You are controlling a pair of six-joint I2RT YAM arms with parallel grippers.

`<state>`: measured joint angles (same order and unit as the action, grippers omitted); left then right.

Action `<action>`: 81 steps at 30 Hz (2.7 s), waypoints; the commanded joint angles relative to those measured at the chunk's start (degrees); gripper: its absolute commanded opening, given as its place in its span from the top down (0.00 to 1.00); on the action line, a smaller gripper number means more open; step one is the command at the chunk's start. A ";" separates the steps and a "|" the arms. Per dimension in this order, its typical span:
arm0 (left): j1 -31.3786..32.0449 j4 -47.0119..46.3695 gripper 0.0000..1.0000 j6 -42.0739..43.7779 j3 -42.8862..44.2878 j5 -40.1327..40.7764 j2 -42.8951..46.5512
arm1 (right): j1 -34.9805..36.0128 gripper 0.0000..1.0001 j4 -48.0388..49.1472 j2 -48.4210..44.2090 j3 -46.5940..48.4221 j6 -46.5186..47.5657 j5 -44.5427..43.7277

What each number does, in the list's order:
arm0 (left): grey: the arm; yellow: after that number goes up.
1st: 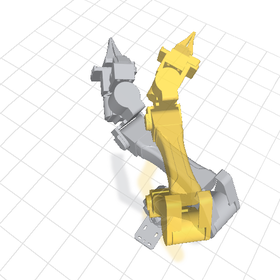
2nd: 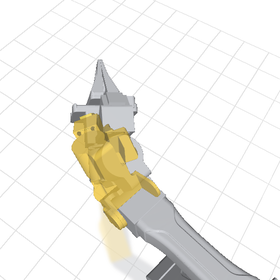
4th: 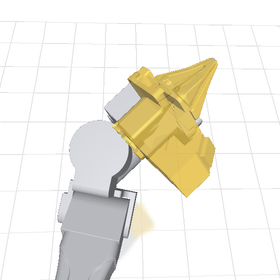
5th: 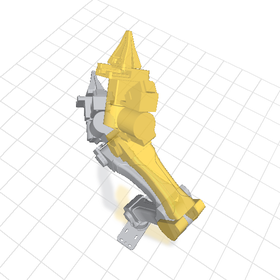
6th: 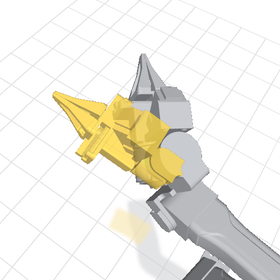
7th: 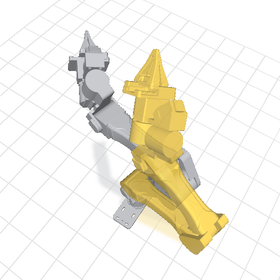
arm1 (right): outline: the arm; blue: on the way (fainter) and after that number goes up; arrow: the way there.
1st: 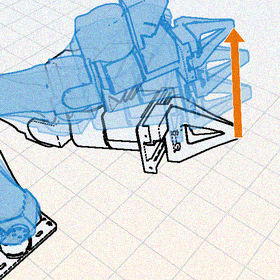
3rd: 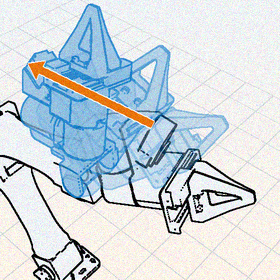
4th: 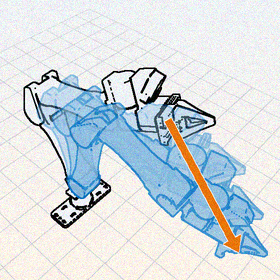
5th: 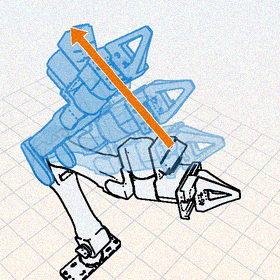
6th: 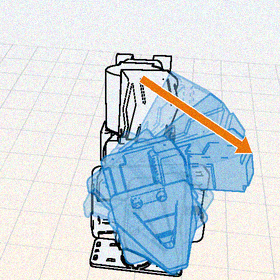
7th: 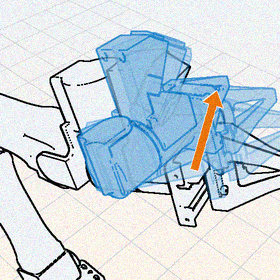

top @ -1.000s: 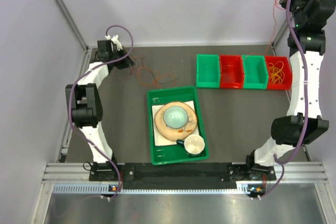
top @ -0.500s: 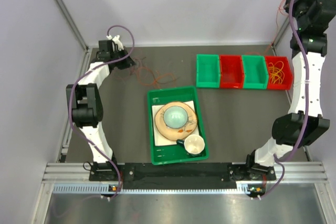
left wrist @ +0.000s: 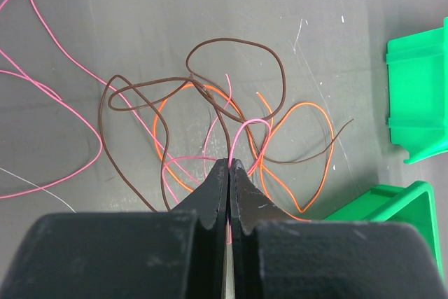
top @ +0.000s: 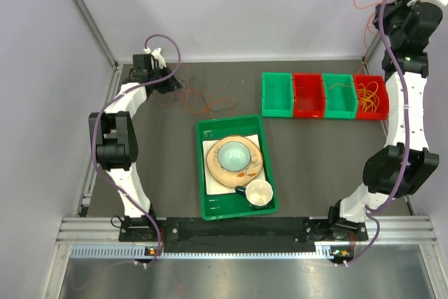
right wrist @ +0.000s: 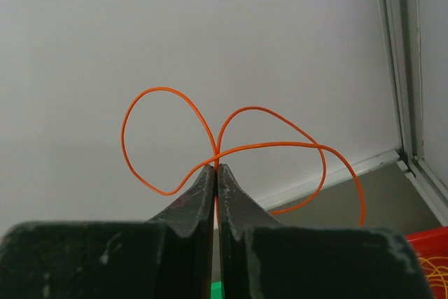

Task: Untangle the cables

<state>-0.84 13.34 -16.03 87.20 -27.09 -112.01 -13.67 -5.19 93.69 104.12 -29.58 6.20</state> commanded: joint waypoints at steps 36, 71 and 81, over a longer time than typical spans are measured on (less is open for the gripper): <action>0.67 -0.25 1.00 1.53 1.31 0.81 -0.32 | -0.74 1.00 5.63 14.67 -23.35 1.81 0.40; 2.34 0.37 1.00 2.41 1.75 0.99 -0.58 | 3.92 0.42 -9.83 22.41 -4.73 4.98 -3.92; 2.60 0.81 1.00 2.85 1.92 1.16 -1.29 | 4.00 0.37 -8.61 25.66 -4.98 2.95 -2.59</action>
<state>1.67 14.35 -14.44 87.22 -26.02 -112.88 -9.89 -15.22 119.37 97.08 -25.78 3.88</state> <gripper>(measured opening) 0.012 0.642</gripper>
